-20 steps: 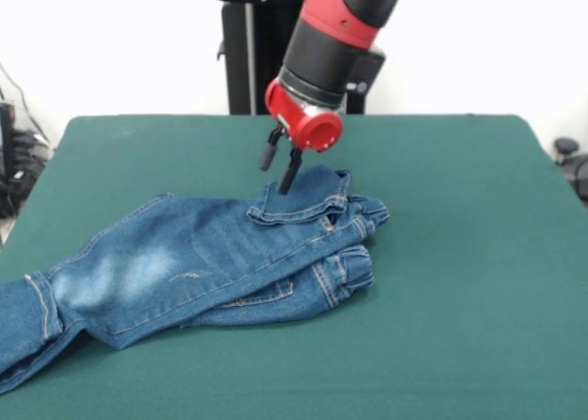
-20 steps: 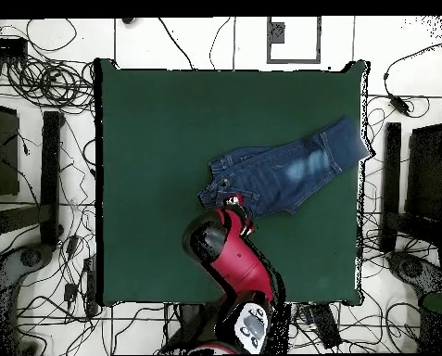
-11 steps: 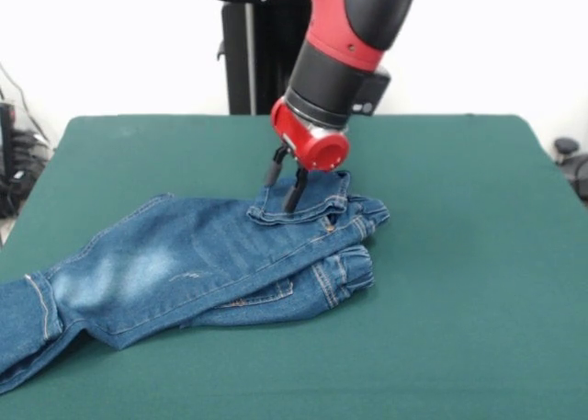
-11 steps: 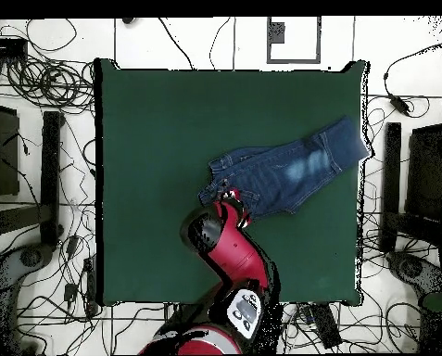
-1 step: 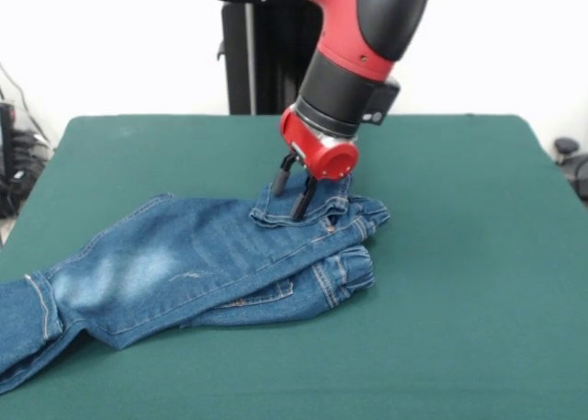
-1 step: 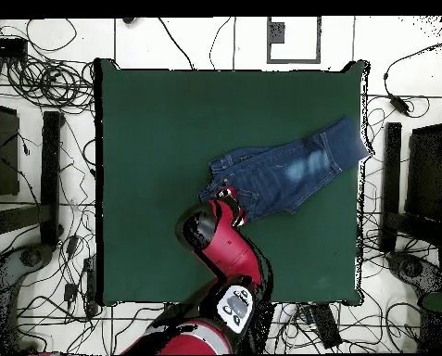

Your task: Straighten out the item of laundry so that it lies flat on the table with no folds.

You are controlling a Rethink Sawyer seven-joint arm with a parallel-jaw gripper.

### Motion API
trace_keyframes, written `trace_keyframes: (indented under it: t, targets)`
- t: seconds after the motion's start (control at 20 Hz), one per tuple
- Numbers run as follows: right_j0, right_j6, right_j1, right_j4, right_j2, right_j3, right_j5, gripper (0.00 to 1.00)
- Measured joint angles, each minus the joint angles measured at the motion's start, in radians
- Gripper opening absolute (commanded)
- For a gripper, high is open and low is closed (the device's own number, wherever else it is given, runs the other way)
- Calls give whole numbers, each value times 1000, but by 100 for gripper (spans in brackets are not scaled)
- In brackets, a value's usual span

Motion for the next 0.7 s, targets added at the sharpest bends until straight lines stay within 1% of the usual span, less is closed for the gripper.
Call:
trace_keyframes:
  t: [0.35, 0.7]
  targets:
    - [27, 0, 12, 17, -23, -10, 20, 100]
    - [27, 0, 12, 17, -37, -14, 42, 100]
